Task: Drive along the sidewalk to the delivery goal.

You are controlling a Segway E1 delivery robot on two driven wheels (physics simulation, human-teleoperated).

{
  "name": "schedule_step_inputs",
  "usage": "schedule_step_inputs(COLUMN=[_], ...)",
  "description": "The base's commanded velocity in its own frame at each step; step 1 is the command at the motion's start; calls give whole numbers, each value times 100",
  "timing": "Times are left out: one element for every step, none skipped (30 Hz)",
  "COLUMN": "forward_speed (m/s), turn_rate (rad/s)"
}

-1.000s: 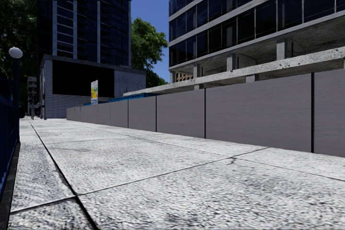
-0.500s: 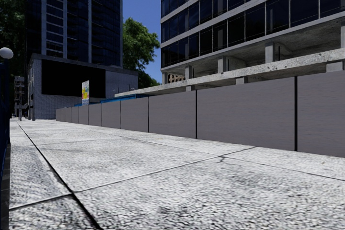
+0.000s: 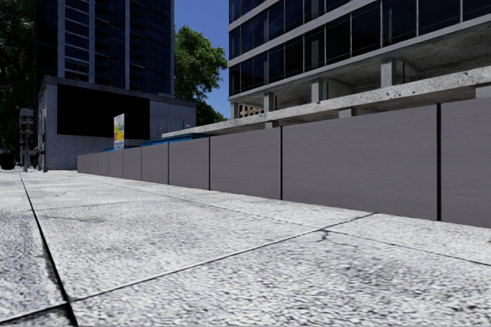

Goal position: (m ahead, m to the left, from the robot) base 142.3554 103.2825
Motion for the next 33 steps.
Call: schedule_step_inputs(forward_speed=[200, 200, 200, 200, 200, 200, 200, 200, 200, 200, 200, 200, 200, 200, 200, 200, 200, 200, 200, 200, 200, 200, 200, 200, 200, 200, 200, 200, 200, 200, 200, 200, 200], turn_rate=[0, 0, 0, 0, 0, 0, 0, 0, 0, 0, 23, 41, 47, 49, 49, 49, 52, 54, 54, 54, 54, 54, 54, 54, 54, 54, 54, 54, 54, 54, 54, 54, 54])
